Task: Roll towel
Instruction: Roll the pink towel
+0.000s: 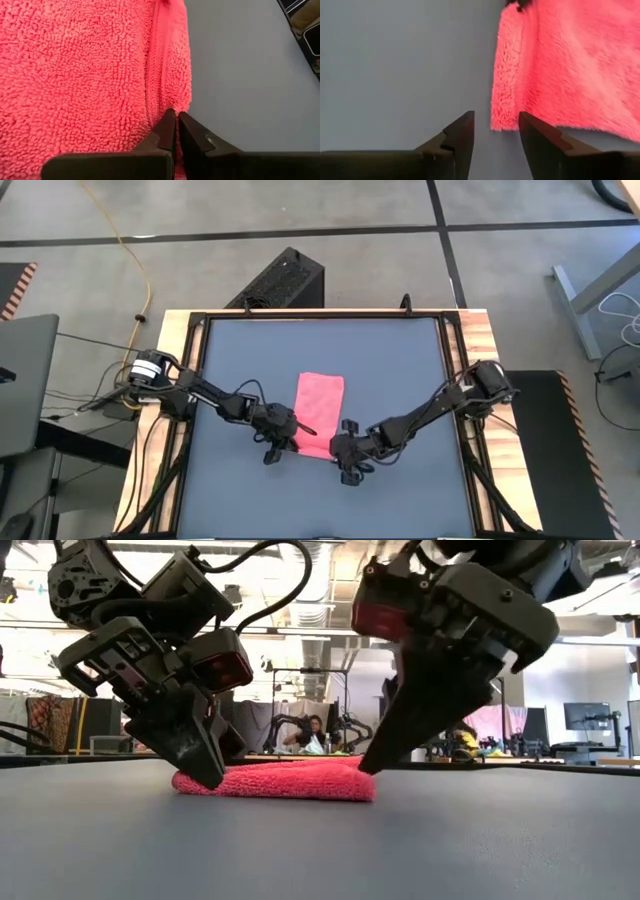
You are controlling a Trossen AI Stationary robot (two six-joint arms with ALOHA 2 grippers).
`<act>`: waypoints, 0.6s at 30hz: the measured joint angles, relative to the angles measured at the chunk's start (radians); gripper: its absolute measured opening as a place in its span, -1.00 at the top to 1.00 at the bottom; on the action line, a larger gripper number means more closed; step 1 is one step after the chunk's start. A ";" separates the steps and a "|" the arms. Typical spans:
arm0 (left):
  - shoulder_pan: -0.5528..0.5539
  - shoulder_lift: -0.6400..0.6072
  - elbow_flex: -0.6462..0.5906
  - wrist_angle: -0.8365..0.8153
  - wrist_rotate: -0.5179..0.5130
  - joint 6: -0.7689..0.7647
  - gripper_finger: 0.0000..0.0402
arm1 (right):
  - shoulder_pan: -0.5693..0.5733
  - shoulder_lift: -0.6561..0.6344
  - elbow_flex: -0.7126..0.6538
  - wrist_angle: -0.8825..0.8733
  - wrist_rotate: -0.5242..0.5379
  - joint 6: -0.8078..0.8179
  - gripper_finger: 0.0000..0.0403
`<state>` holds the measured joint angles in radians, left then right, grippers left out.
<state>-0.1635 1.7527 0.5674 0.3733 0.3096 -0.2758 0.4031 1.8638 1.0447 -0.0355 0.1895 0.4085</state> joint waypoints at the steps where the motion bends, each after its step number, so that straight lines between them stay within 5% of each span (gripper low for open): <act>1: 0.000 0.000 0.000 0.000 0.000 -0.003 1.00 | 0.000 0.007 0.000 0.000 0.007 0.003 0.09; 11: 0.008 0.000 0.000 -0.003 0.037 -0.025 1.00 | 0.000 0.067 0.005 0.013 0.051 0.021 0.13; 18: 0.036 -0.001 0.000 -0.015 0.132 -0.045 1.00 | 0.002 0.082 0.010 0.014 0.066 0.101 0.43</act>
<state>-0.1272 1.7519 0.5672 0.3583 0.4416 -0.3206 0.4053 1.9453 1.0548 -0.0213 0.2554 0.5100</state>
